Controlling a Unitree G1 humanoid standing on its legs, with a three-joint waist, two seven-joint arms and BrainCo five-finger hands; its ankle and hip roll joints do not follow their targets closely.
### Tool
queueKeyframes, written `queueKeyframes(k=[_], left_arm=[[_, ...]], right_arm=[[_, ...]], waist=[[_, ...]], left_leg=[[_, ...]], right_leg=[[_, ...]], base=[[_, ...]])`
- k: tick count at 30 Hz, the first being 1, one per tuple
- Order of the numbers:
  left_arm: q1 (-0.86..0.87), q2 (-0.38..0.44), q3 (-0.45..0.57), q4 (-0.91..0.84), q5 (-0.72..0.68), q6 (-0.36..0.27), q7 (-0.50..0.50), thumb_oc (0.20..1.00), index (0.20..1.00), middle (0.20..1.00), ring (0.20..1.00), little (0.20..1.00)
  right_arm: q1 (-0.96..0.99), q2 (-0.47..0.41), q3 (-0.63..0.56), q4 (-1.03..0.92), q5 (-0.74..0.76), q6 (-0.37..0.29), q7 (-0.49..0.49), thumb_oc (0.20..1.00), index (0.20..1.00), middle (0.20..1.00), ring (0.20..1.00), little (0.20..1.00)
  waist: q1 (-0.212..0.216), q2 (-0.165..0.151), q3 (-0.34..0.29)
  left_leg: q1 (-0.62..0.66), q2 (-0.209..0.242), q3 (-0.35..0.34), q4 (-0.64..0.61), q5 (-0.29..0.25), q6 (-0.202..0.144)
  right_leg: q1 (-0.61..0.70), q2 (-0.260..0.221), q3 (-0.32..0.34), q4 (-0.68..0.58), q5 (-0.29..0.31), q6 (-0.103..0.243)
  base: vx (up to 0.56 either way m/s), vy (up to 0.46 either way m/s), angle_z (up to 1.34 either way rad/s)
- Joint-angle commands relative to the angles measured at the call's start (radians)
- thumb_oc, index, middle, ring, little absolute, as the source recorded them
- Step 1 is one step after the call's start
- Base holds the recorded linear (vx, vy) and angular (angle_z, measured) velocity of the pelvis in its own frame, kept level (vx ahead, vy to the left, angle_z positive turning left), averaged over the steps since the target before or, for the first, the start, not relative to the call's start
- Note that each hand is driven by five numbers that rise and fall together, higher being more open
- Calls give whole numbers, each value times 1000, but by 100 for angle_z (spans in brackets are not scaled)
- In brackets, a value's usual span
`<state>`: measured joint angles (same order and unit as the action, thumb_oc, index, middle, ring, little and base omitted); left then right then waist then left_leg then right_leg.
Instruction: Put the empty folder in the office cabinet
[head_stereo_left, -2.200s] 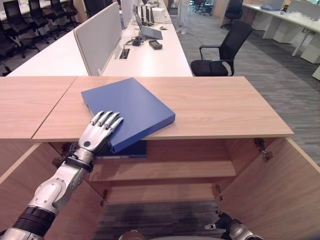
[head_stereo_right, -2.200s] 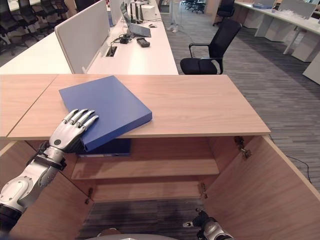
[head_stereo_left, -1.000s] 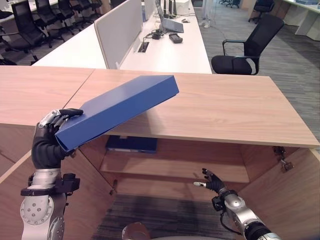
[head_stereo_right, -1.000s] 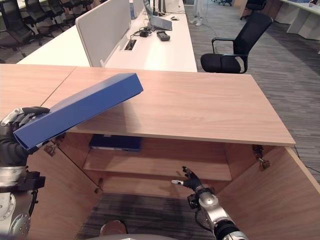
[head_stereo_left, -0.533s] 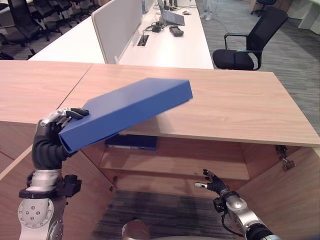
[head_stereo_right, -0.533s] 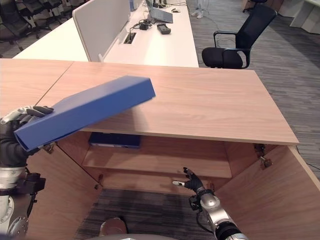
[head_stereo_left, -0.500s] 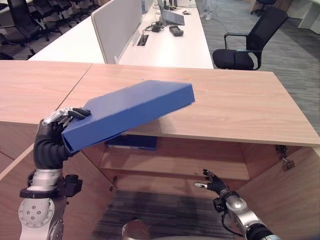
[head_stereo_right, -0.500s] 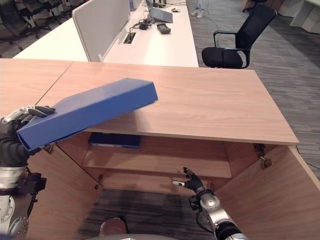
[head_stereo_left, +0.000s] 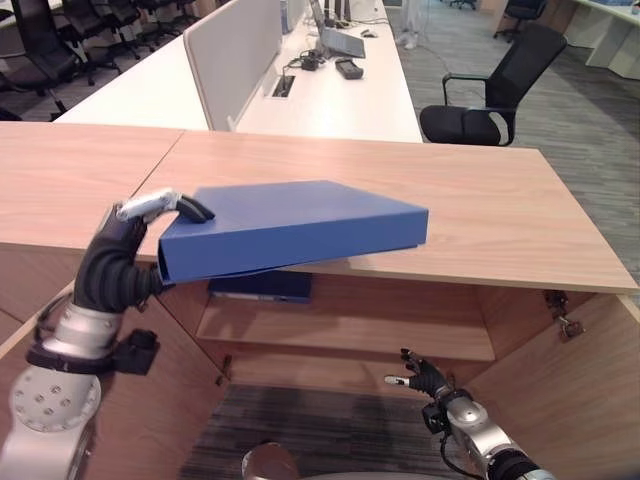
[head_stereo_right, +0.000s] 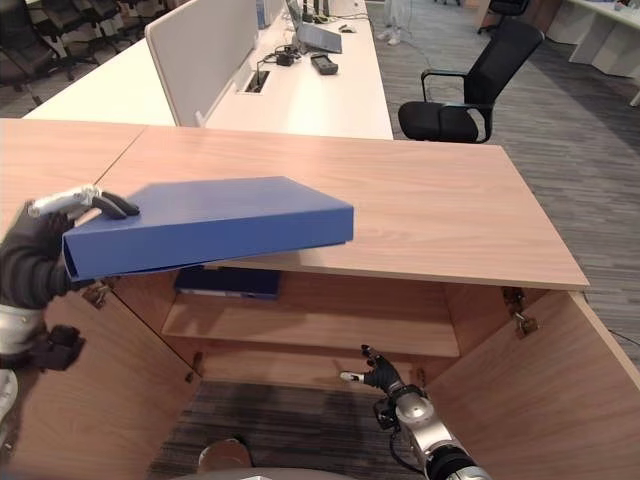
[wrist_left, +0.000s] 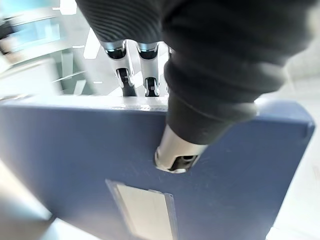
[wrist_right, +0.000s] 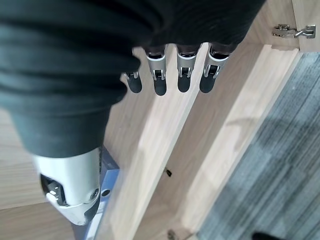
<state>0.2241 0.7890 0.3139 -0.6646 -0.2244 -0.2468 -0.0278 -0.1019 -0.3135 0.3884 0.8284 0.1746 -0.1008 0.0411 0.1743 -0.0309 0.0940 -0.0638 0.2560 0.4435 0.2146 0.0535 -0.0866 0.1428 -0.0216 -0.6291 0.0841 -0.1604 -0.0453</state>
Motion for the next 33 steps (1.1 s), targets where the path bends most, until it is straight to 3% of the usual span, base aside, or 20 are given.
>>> queueKeyframes(k=[1, 6, 8, 11, 12, 17, 26, 33], left_arm=[[-33, 76, 9, -56, 15, -62, 18, 200, 200, 200, 200, 200], [-205, 207, -55, -76, -42, -75, 4, 200, 200, 200, 200, 200], [-391, 243, -171, -80, -74, -87, 8, 200, 200, 200, 200, 200], [-487, 244, -237, -65, -79, -92, 15, 200, 200, 200, 200, 200], [-590, 222, -303, -58, -94, -98, 27, 200, 200, 200, 200, 200], [-768, 144, -422, -38, -102, -100, 41, 200, 200, 200, 200, 200], [-816, 100, -466, -33, -136, -82, 11, 200, 200, 200, 200, 200], [-745, 91, -475, -19, -188, -59, -27, 200, 200, 200, 200, 200]], right_arm=[[-54, 5, 12, -17, -3, -23, 6, 1000, 1000, 1000, 1000, 1000], [-65, 13, 27, 21, 15, -19, 6, 1000, 1000, 1000, 1000, 1000], [-74, 20, 51, 55, 23, -13, 9, 1000, 1000, 1000, 1000, 1000], [-80, 20, 46, 62, 23, -13, 7, 1000, 1000, 1000, 1000, 1000], [-85, 23, 60, 67, 22, -12, 8, 1000, 1000, 1000, 1000, 1000], [-102, 34, 75, 70, 9, -10, 10, 1000, 1000, 1000, 1000, 1000], [-103, 64, 92, 112, -15, -4, 13, 1000, 1000, 1000, 1000, 1000], [-104, 87, 106, 138, -20, -2, 21, 1000, 1000, 1000, 1000, 1000]], waist=[[1, -16, -54], [-15, -18, -67], [-29, -22, -75], [-23, -25, -76], [-32, -27, -80], [-42, -34, -87], [-48, -36, -95], [-46, -36, -94]], left_leg=[[-57, 65, -15, 117, -25, -52], [-46, 52, -18, 104, -27, -50], [-43, 45, -21, 101, -28, -48], [-41, 41, -24, 97, -28, -47], [-40, 35, -26, 96, -27, -46], [-40, 25, -31, 99, -25, -41], [-43, 13, -35, 103, -18, -34], [-43, 9, -36, 107, -17, -31]], right_leg=[[59, 4, 105, -116, 89, 31], [63, -3, 114, -116, 91, 36], [66, -7, 120, -116, 90, 39], [66, -9, 121, -116, 89, 39], [67, -11, 125, -114, 88, 40], [65, -18, 130, -112, 90, 44], [63, -18, 132, -109, 91, 46], [68, -17, 136, -110, 91, 43]], base=[[22, -5, 5], [3, 0, 1], [-3, -2, 6], [0, 1, 2], [9, -1, -4], [2, 5, -1], [0, 0, 0], [4, -6, 2]])
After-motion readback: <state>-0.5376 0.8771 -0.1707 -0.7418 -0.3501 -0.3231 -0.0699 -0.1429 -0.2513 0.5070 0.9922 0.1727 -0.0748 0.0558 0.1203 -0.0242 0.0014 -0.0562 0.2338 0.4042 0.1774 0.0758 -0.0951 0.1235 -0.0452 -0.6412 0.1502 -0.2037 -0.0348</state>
